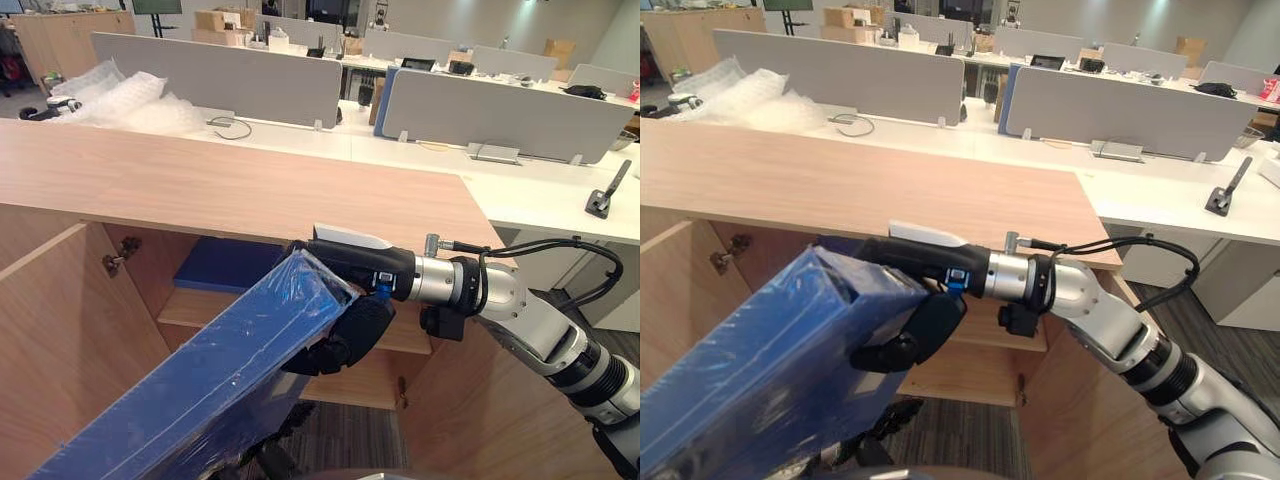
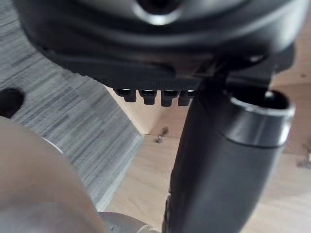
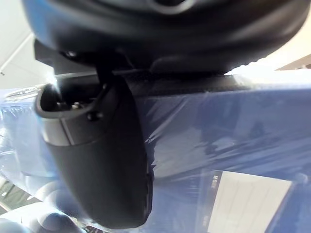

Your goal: Walk over to the cabinet, pick up the folder, carry it to the office cabinet, place the folder inside the office cabinet, then close the office cabinet door

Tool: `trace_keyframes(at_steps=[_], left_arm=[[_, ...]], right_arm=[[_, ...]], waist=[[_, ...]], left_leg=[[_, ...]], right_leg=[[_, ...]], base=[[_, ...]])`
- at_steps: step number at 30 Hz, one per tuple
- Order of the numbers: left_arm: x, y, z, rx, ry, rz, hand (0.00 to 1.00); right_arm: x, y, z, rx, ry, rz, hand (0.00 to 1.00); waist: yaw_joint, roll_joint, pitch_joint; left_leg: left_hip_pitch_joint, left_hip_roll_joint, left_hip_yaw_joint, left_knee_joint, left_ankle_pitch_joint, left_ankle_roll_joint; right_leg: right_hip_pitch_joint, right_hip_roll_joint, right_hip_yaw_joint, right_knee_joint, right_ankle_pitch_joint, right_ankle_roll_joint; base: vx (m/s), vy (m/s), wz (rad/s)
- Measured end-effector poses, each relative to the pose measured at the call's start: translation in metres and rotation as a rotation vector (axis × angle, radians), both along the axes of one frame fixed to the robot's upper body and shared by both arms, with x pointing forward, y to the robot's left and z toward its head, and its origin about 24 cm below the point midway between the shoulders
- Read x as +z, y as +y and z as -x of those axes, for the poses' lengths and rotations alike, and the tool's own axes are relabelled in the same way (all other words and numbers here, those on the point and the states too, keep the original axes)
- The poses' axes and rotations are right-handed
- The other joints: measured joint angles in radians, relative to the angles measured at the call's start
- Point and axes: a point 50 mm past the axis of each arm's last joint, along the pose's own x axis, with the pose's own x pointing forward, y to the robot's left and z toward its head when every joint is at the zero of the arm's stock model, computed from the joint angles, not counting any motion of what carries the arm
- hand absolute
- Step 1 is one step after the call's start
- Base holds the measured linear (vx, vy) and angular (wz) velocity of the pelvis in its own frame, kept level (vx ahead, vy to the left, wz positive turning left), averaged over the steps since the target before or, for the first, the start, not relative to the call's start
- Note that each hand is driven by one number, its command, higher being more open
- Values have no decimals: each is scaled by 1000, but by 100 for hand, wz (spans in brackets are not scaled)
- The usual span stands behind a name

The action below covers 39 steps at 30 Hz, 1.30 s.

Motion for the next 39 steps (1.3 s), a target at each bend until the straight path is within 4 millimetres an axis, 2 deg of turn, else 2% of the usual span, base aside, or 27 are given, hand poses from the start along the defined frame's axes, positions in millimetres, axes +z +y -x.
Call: trace_keyframes(at_steps=[4,8,9,11,12,13,16,18,22,25,27,28,30,33,35,36,37,39], left_arm=[[-16,20,10,231,31,-82,100],[-26,33,25,330,71,-181,100],[-28,36,29,344,83,-203,100],[-32,41,35,426,94,-233,100],[-32,41,36,444,95,-237,100],[-34,42,37,479,97,-253,100],[-35,41,37,530,88,-260,100],[-36,38,37,555,82,-259,100],[-35,33,28,557,53,-266,100],[-35,32,26,604,42,-263,100],[-36,29,25,640,36,-255,100],[-36,28,25,641,36,-255,100],[-36,25,24,656,30,-251,100],[-34,24,21,671,12,-254,100],[-34,23,19,737,7,-238,100],[-33,23,18,763,4,-226,100],[-31,21,15,851,-8,-181,100],[-31,16,14,933,-9,-139,100]], right_arm=[[-10,-1,4,-71,-124,57,0],[-34,-3,8,-86,-86,103,0],[-43,-1,7,-90,-68,127,0],[-78,3,3,-119,-31,231,0],[-88,3,1,-131,-12,263,0],[-115,1,-5,-171,24,358,0],[-158,-12,-19,-282,87,520,0],[-181,-26,-28,-380,127,613,0],[-205,-49,-44,-593,246,645,0],[-216,-68,-58,-862,424,508,0],[-221,-85,-64,-1107,628,248,0],[-221,-86,-65,-1126,646,221,0],[-223,-97,-71,-1326,858,-121,0],[-219,-104,-78,-1419,1008,-380,0],[-212,-102,-87,-1437,1159,-678,0],[-209,-98,-91,-1423,1198,-760,0],[-195,-93,-103,-1376,1274,-975,0],[-184,-85,-112,-1319,1351,-1146,0]], waist=[[3,0,7],[7,9,18],[6,12,21],[13,15,29],[18,16,31],[26,17,38],[36,29,60],[45,46,81],[46,78,118],[46,103,147],[52,113,159],[52,114,160],[52,123,173],[53,126,196],[62,126,222],[69,126,230],[96,129,249],[119,142,259]], left_leg=[[0,4,0,0,-2,-3],[1,12,0,0,-3,-9],[1,14,0,0,-3,-10],[1,21,0,0,-1,-14],[0,22,-1,0,-1,-15],[0,24,-2,0,-1,-17],[-1,22,-7,0,-1,-18],[-2,18,-7,0,-2,-19],[-14,15,-7,1,-1,-17],[-25,12,-10,6,-1,-16],[-33,6,-14,6,-4,-16],[-33,6,-15,6,-5,-16],[-34,-1,-16,6,-10,-12],[-36,-5,-16,6,-11,-10],[-61,-7,-8,23,-20,-3],[-80,-5,-3,46,-34,-2],[-159,11,17,156,-91,8],[-215,26,25,270,-154,13]], right_leg=[[2,9,0,-4,0,-6],[1,16,2,-4,-1,-13],[1,18,3,-4,-1,-14],[0,24,3,-4,1,-18],[0,26,3,-5,1,-18],[1,28,1,-6,2,-19],[3,27,-3,-6,2,-19],[3,22,-3,-6,2,-17],[-9,20,-3,-7,3,-13],[-15,19,-7,-12,5,-10],[-17,16,-12,-17,3,-7],[-17,16,-12,-18,3,-6],[-16,13,-13,-18,0,0],[-17,8,-13,-17,-2,4],[-40,-1,-7,-9,-1,9],[-56,-3,-1,-2,-1,11],[-104,-5,6,21,5,23],[-127,-6,-4,45,2,27]], base=[[0,0,0],[0,0,0],[0,0,0],[0,0,0],[0,0,0],[-11,-16,4],[-9,-5,4],[0,0,0],[0,0,0],[46,5,4],[61,5,8],[63,1,5],[54,-2,3],[11,3,0],[-29,50,-8],[-76,59,-34],[-69,45,-40],[-30,43,-30]])
